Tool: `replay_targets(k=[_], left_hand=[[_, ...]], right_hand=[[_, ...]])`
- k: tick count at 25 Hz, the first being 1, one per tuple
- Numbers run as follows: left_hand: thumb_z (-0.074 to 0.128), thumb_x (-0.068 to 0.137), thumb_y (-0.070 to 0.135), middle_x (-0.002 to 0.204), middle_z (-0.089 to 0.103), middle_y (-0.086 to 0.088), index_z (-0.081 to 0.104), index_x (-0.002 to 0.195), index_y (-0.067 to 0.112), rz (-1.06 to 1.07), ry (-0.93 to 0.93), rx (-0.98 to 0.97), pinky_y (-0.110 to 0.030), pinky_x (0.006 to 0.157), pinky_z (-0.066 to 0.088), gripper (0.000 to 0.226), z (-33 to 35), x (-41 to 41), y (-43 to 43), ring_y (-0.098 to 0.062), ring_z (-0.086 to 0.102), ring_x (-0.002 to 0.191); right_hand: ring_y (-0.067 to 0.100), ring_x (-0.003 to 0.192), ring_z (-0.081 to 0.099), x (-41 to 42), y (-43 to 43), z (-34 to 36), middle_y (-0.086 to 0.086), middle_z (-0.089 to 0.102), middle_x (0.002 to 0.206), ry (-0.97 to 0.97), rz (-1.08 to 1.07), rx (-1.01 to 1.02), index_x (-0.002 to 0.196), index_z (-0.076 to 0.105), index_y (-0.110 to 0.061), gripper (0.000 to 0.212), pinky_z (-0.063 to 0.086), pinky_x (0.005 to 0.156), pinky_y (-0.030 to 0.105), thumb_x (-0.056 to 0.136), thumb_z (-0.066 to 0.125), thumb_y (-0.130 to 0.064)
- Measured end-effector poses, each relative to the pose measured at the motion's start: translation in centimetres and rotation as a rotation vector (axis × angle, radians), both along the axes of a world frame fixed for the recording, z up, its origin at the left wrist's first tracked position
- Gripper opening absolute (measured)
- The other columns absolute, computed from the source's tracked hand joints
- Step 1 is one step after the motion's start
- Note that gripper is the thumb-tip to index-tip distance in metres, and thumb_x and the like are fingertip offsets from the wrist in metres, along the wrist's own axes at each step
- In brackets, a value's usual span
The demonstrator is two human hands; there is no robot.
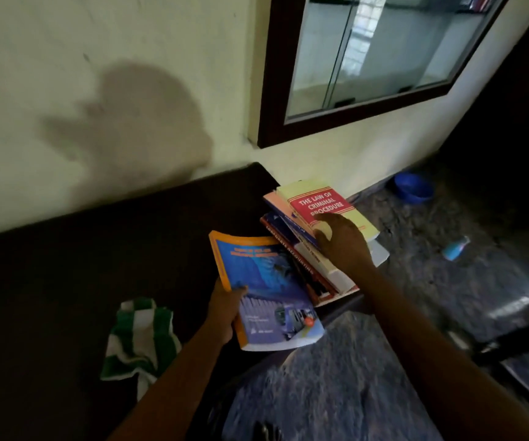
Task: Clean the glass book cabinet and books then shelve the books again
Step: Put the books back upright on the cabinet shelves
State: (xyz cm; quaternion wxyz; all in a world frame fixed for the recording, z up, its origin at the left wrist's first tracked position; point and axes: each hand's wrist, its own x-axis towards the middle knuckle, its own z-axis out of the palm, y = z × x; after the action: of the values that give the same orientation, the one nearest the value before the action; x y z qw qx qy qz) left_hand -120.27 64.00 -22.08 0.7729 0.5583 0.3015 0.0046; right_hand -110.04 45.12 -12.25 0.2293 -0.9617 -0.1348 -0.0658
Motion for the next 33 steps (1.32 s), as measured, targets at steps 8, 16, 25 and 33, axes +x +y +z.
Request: replay_targets(k=[8,16,25,33], left_hand=[[0.053,0.087,-0.011,0.114,0.057,-0.019,0.051,0.123,-0.005,0.078,0.011,0.031,-0.034,0.077,0.043,0.037,-0.2,0.4,-0.4,-0.029,0.054,0.099],[0.059,0.089,0.005,0.129,0.05,-0.025,0.047,0.131,-0.004,-0.005,0.185,0.47,-0.033,0.086,0.044,0.045,-0.6,-0.6,0.7,-0.035,0.055,0.11],[0.048,0.096,0.014,0.107,0.06,-0.004,0.045,0.127,0.015,-0.166,-0.073,0.027,-0.034,0.08,0.047,0.031,7.5,7.4,-8.3,-0.021,0.059,0.096],[0.052,0.091,0.044,0.112,0.061,-0.016,0.056,0.112,0.015,-0.024,0.127,-0.264,-0.029,0.068,0.047,0.035,8.0,12.4,-9.7,-0.024,0.058,0.081]], right_hand=[[0.03,0.144,0.0,2.0,-0.2,-4.0,0.016,0.0,0.156,0.088,-0.013,-0.36,0.15,0.003,-0.017,0.067,0.002,0.116,0.038,0.097,0.041,-0.035],[0.029,0.14,0.02,2.4,-0.9,-2.3,0.012,0.025,0.151,0.096,0.048,-0.354,0.145,0.023,-0.016,0.069,0.014,0.114,0.048,0.09,0.052,-0.045],[0.032,0.125,0.045,8.6,-4.5,0.1,0.015,0.048,0.137,0.316,-0.044,0.018,0.136,0.043,-0.006,0.054,0.033,0.104,0.036,0.091,0.056,-0.033],[0.021,0.085,0.063,12.5,-6.5,0.0,0.003,0.064,0.1,0.757,0.019,0.105,0.11,0.061,-0.013,0.049,0.048,0.076,0.032,0.083,0.06,-0.053]])
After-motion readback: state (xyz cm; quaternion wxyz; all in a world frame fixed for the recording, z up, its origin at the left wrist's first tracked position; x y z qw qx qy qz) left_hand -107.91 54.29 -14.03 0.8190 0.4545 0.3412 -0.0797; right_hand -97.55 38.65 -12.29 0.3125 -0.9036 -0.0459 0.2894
